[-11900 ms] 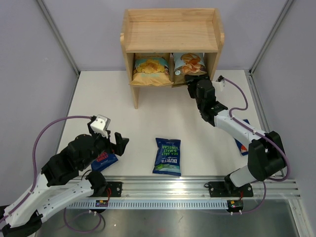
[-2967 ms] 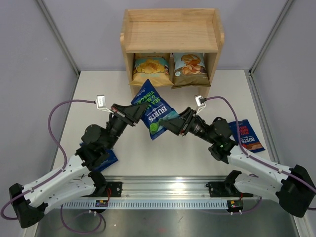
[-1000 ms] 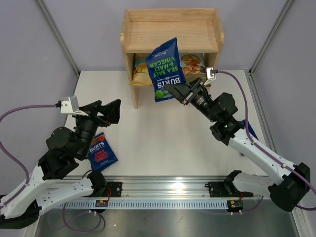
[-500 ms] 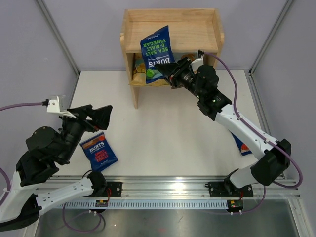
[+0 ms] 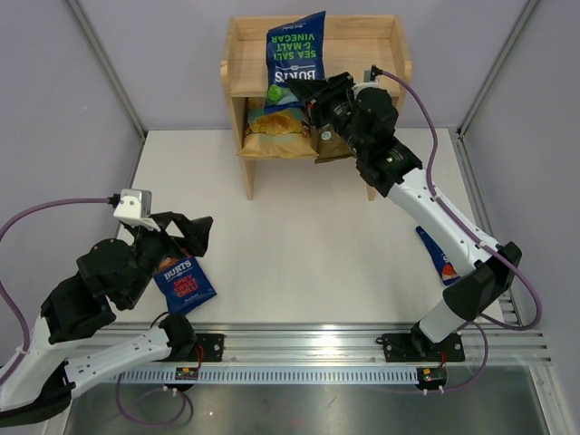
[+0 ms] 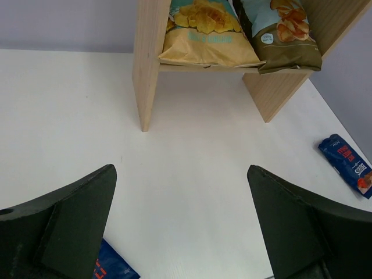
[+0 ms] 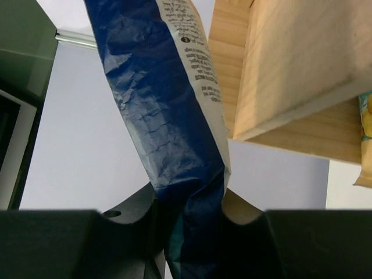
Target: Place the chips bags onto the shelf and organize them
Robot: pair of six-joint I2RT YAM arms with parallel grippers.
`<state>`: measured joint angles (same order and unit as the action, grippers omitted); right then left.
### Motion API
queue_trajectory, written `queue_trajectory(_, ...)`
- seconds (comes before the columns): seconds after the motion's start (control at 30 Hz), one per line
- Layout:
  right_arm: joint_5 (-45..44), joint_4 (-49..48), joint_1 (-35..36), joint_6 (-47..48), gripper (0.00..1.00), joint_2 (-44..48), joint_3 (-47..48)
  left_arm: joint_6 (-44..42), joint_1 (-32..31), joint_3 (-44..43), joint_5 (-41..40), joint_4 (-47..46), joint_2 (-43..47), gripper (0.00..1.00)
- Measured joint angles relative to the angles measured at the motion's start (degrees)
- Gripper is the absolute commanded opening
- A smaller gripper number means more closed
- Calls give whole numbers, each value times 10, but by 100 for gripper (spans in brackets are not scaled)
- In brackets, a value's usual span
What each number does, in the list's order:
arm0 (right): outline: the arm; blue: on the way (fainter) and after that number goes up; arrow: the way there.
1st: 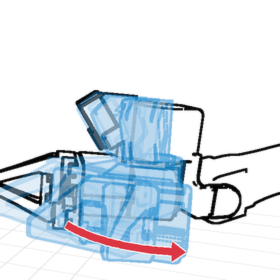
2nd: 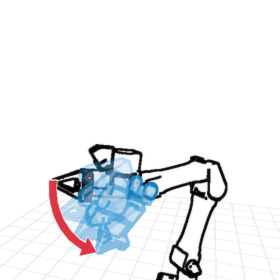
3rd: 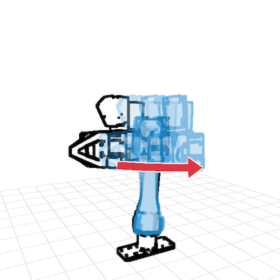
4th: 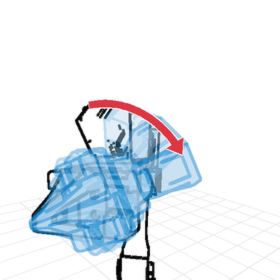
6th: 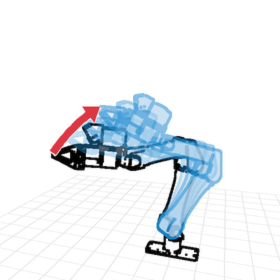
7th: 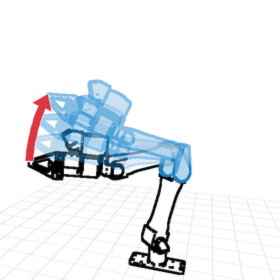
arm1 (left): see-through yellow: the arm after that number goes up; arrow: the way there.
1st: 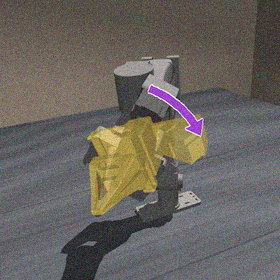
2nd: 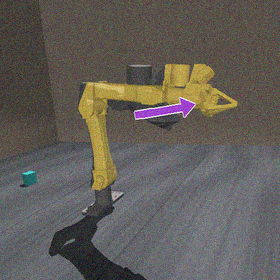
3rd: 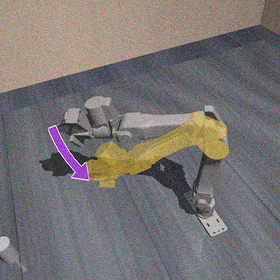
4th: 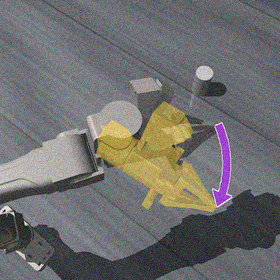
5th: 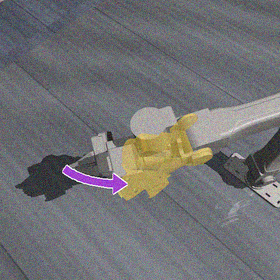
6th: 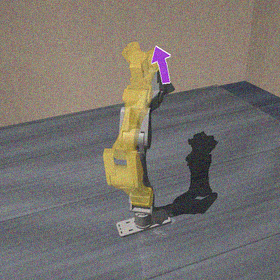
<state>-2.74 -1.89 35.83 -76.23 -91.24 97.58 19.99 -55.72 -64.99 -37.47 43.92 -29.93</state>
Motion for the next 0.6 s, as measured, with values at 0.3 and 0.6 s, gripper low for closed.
queue_trajectory(0.3, -56, 145, -21, 76, 8, -63, 199, -7, 0, 3, 16, 0, 0, 99)
queue_trajectory(0.6, -51, 306, -101, 157, 13, -115, 346, -13, 0, 9, 35, -1, 0, 99)
